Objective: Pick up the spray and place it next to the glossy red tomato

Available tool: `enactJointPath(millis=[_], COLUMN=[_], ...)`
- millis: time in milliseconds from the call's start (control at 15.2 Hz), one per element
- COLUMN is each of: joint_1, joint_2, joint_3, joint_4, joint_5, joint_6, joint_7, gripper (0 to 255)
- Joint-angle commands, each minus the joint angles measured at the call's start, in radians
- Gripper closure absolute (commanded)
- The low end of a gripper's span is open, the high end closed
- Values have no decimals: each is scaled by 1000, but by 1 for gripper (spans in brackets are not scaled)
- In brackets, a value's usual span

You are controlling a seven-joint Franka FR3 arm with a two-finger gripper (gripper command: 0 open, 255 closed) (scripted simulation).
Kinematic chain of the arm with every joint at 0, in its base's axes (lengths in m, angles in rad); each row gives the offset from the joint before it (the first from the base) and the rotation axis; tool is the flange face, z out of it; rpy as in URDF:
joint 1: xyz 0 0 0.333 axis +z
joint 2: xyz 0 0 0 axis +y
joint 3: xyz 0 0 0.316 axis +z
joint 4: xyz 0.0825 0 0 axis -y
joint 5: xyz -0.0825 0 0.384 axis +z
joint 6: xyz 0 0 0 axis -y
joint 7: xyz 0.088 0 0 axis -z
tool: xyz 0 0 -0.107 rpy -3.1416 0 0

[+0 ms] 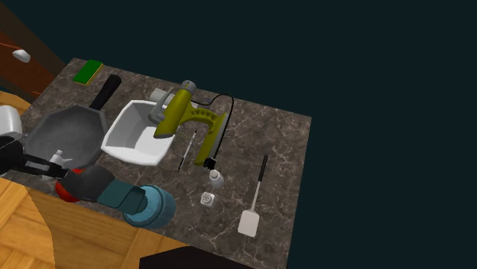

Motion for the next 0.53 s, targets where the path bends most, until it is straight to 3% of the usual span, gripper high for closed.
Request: enactJointPath(millis=[0,462], joint_1=[1,2], joint_2=[4,28], joint_3=[0,0], joint_4=[-21,-85], joint_5=[-2,-12], joint_6=[25,112], joint_7=[3,12], gripper=[255,255])
